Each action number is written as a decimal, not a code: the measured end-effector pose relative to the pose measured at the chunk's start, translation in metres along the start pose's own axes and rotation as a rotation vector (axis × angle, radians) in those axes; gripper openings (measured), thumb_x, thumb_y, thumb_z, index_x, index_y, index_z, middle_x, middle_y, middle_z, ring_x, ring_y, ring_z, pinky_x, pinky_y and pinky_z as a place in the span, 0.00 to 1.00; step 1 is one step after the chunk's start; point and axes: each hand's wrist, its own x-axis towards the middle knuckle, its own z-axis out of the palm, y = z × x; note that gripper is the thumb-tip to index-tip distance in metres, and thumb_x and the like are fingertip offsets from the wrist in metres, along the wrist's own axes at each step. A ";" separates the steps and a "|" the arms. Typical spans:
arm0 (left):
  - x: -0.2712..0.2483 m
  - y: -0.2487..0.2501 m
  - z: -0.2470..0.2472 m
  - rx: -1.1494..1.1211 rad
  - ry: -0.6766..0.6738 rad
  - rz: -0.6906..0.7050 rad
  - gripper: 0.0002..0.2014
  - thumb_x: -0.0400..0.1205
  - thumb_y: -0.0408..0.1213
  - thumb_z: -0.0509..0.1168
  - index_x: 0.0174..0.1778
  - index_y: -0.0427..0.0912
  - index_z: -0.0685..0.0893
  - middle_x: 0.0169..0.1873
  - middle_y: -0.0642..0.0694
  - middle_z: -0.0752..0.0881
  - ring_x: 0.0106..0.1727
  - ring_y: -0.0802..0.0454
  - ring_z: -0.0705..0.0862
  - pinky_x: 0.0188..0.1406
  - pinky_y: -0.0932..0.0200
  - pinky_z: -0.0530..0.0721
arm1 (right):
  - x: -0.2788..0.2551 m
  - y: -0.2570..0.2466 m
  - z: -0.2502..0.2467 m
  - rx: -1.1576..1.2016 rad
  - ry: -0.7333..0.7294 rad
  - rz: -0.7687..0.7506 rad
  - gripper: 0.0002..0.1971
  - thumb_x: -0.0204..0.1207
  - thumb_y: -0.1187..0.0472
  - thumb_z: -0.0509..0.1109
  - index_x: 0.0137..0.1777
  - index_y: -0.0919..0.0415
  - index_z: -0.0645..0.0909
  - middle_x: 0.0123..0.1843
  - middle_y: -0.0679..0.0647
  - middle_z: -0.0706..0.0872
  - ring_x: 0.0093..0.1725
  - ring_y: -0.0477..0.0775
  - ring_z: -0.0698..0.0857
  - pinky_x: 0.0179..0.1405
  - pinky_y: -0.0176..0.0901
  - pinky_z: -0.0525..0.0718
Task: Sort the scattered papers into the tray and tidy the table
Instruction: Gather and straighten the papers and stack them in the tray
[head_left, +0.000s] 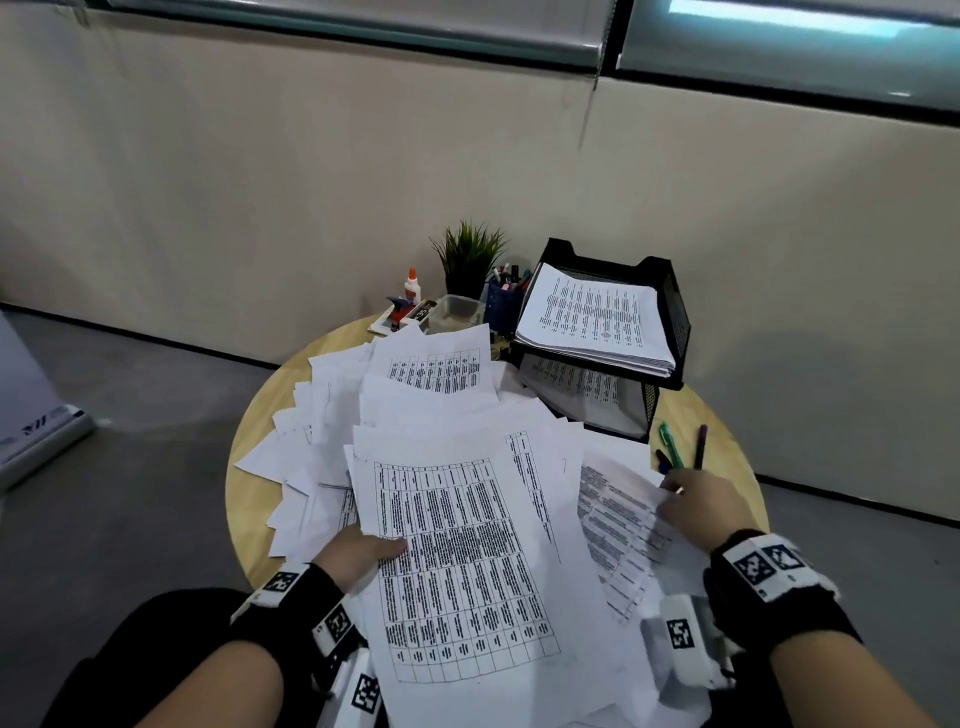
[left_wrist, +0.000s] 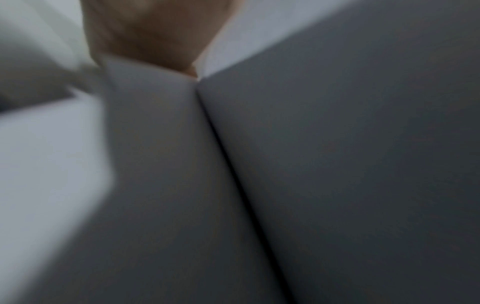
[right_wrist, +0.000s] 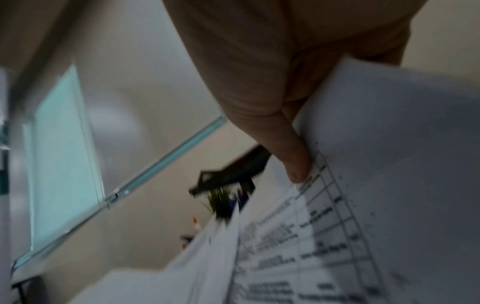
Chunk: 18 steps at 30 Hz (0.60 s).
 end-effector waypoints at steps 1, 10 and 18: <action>-0.001 0.002 0.002 -0.004 0.018 -0.007 0.45 0.67 0.53 0.75 0.73 0.28 0.70 0.70 0.41 0.77 0.66 0.47 0.78 0.59 0.62 0.70 | -0.003 -0.001 -0.013 -0.003 0.026 -0.011 0.11 0.73 0.66 0.67 0.52 0.58 0.86 0.53 0.63 0.87 0.50 0.62 0.83 0.42 0.39 0.73; -0.014 0.009 0.006 -0.042 -0.008 0.052 0.17 0.76 0.40 0.73 0.57 0.36 0.81 0.51 0.42 0.84 0.55 0.47 0.82 0.56 0.61 0.73 | -0.050 -0.019 -0.126 0.078 0.393 -0.237 0.05 0.72 0.69 0.71 0.44 0.67 0.89 0.43 0.68 0.89 0.51 0.67 0.87 0.43 0.48 0.75; -0.024 0.013 0.010 -0.070 0.020 0.015 0.07 0.78 0.36 0.70 0.44 0.35 0.82 0.43 0.37 0.84 0.39 0.49 0.82 0.49 0.57 0.80 | -0.067 -0.032 -0.164 0.387 0.518 -0.251 0.04 0.67 0.55 0.68 0.35 0.49 0.84 0.38 0.65 0.88 0.38 0.57 0.84 0.25 0.29 0.74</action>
